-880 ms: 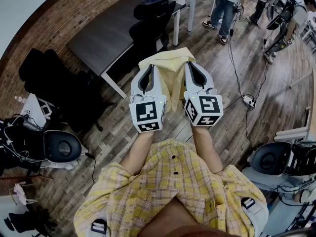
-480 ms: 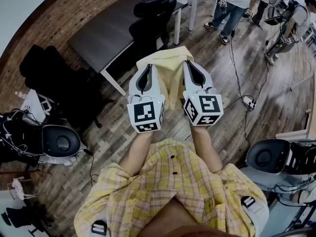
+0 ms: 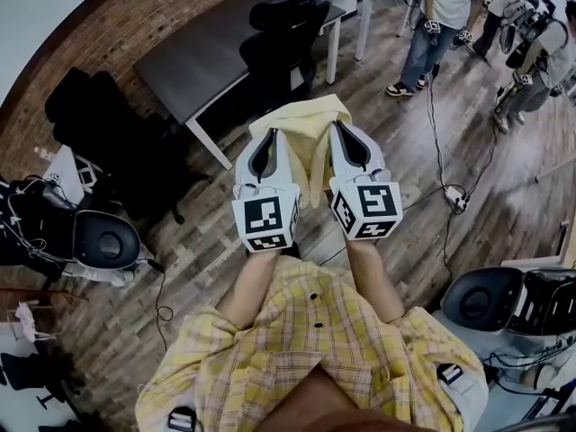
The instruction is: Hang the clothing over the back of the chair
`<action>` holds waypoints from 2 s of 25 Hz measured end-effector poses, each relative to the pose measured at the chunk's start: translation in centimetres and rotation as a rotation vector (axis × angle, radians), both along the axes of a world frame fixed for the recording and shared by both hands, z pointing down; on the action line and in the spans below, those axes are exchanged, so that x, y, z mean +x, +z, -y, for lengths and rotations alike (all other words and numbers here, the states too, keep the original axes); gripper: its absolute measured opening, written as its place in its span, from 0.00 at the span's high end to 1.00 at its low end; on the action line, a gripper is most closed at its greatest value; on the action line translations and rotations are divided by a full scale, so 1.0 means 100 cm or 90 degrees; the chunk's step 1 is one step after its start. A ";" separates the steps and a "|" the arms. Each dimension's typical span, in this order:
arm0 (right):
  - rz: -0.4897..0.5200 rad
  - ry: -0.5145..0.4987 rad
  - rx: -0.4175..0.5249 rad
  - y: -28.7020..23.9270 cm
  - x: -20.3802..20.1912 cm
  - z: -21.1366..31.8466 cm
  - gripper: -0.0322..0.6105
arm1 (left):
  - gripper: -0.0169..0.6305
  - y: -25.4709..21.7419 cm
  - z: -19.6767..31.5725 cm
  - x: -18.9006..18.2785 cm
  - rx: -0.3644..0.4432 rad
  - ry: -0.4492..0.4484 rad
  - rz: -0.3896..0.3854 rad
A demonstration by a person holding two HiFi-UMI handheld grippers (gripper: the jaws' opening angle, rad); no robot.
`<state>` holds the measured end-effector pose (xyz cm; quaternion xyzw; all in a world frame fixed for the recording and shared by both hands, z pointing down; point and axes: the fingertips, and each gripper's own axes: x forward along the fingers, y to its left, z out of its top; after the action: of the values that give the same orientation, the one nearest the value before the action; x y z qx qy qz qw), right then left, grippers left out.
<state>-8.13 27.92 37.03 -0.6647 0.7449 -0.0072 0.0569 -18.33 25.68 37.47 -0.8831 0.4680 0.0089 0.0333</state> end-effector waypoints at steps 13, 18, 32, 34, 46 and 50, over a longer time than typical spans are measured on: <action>-0.006 0.013 0.003 -0.008 0.034 0.057 0.93 | 0.95 -0.004 0.058 0.035 -0.006 0.019 -0.013; -0.008 0.025 0.014 -0.011 0.046 0.099 0.93 | 0.95 -0.006 0.102 0.046 0.005 0.031 -0.019; -0.017 0.077 -0.016 -0.027 0.095 0.248 0.93 | 0.95 -0.026 0.263 0.090 -0.019 0.068 -0.028; -0.020 0.083 -0.019 -0.028 0.090 0.265 0.93 | 0.95 -0.026 0.279 0.086 -0.022 0.073 -0.029; -0.015 0.083 -0.023 -0.031 0.081 0.331 0.93 | 0.95 -0.028 0.339 0.082 -0.027 0.085 -0.030; -0.017 0.061 -0.023 -0.023 0.079 0.343 0.93 | 0.95 -0.021 0.347 0.081 -0.027 0.069 -0.030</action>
<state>-0.26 -6.38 34.71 -0.7008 0.7124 -0.0095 0.0351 -10.24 -9.06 35.39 -0.9072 0.4200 0.0215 0.0028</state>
